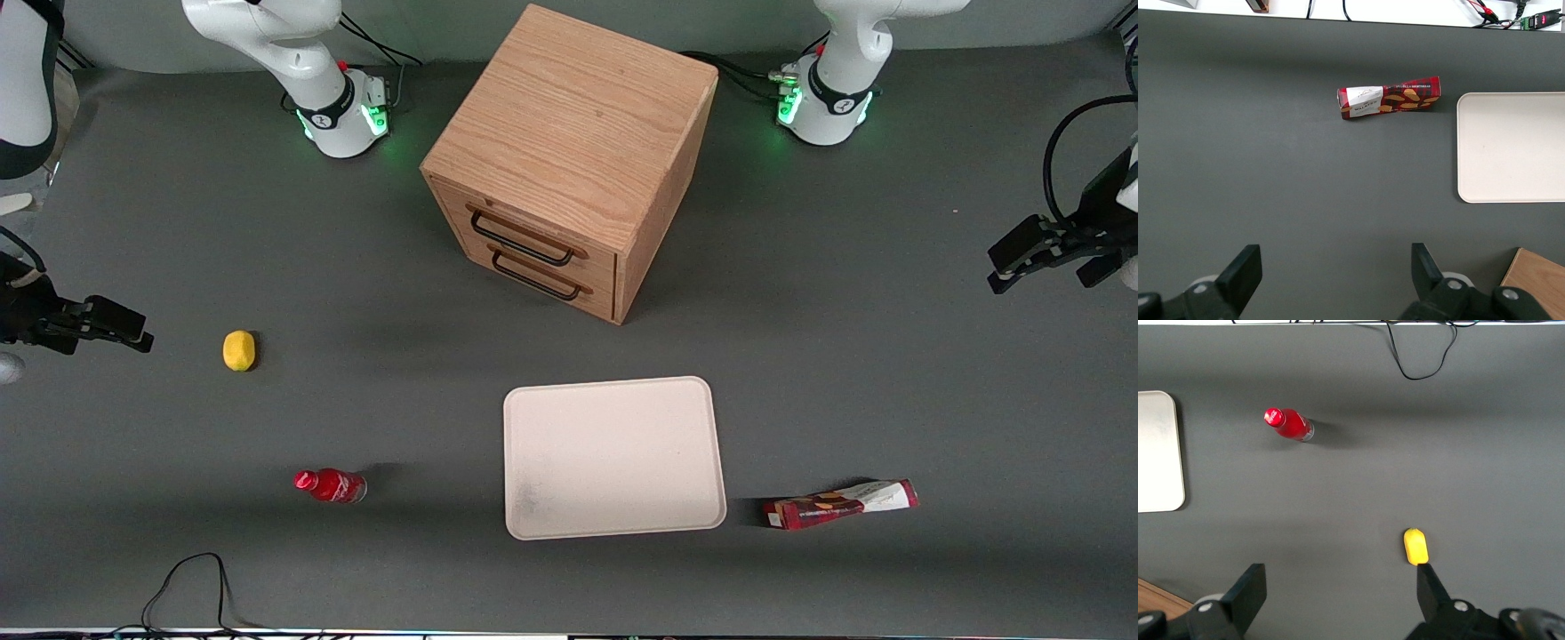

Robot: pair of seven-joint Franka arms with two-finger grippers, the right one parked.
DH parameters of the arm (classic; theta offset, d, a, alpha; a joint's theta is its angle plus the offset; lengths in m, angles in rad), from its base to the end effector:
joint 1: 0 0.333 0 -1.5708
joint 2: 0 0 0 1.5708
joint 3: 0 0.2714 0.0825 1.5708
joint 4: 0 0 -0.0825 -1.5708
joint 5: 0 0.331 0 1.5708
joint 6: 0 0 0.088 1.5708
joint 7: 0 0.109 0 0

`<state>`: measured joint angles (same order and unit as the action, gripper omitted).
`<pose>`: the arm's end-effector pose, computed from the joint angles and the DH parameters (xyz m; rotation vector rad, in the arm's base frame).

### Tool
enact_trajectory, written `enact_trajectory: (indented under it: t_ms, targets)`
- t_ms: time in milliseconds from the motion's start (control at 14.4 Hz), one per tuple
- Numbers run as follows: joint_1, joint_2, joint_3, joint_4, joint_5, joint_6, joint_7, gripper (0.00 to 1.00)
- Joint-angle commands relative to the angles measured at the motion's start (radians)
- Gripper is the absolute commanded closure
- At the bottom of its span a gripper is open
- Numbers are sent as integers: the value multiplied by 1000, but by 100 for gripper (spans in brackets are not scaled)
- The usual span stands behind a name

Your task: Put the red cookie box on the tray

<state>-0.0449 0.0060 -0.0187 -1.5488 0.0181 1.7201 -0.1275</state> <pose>0.5176 -0.0312 0.5987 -3.1271 -0.0981 -0.2607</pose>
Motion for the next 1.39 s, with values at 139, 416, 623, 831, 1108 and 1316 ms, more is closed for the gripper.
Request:
enact_trajectory:
  t_ms: [139, 416, 623, 831, 1108, 1316]
  targets:
    - [0, -8, -4, 3, -7, -22, -4, 0]
    - [0, -6, -4, 3, -7, -22, -9, 0]
    - [0, -5, -4, 3, -7, -20, -9, 0]
    - [-3, -3, -4, 3, -7, -20, -11, 0]
    - [-3, -1, -4, 3, -7, -20, -11, 0]
    - [-4, 5, -4, 3, -7, -20, -11, 0]
